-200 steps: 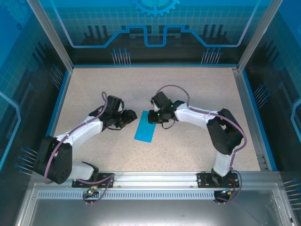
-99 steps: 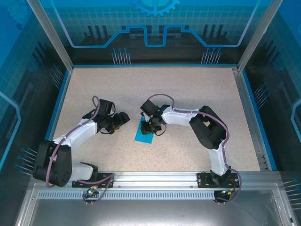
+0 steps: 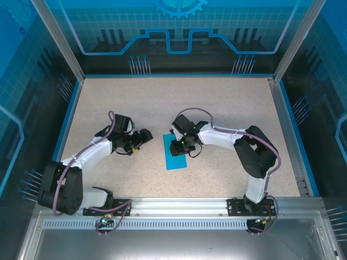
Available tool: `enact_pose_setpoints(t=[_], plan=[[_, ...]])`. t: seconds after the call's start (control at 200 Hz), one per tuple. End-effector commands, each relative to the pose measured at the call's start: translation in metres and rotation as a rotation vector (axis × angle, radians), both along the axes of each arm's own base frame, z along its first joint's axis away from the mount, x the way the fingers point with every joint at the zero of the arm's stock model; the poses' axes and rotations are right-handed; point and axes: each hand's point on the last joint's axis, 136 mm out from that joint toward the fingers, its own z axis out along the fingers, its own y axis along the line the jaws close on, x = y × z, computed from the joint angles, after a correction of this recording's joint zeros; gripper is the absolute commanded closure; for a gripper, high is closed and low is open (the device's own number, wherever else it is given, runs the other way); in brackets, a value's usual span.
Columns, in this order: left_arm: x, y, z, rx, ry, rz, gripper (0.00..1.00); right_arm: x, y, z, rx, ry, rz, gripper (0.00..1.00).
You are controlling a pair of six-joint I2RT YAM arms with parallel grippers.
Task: Fold a paper plane with a square sheet of paper (pick it up from the middle)
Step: Rotate the square sheet of paper at the center of the table, then fold the triangle a second time at the center of the table.
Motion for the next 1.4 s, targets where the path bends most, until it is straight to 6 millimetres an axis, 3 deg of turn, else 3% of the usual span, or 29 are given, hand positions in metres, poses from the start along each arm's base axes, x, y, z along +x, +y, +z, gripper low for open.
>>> enact_pose_setpoints(t=[0.0,0.23,0.445,0.56,0.78,0.98,1.396], plan=[[-0.009,-0.017,0.001,-0.125,0.028,-0.040,0.15,0.013,-0.009,0.014,0.003,-0.038,-0.162,0.74],[-0.030,-0.060,0.001,-0.189,0.063,-0.162,0.23,-0.005,-0.030,0.001,-0.031,0.023,-0.247,0.77],[-0.060,-0.094,-0.010,-0.230,0.146,-0.237,0.25,-0.007,-0.027,0.002,0.060,0.051,-0.275,0.75],[-0.070,-0.097,-0.018,-0.245,0.183,-0.230,0.26,-0.005,-0.025,-0.004,0.096,0.084,-0.289,0.76],[-0.079,-0.104,-0.025,-0.249,0.212,-0.256,0.40,-0.004,-0.023,-0.015,0.117,0.132,-0.306,0.80],[-0.084,-0.106,-0.036,-0.226,0.252,-0.280,0.41,-0.006,-0.028,-0.025,0.099,0.158,-0.325,0.80],[-0.085,-0.119,-0.037,-0.259,0.257,-0.321,0.43,-0.009,-0.034,-0.037,0.098,0.203,-0.353,0.80]])
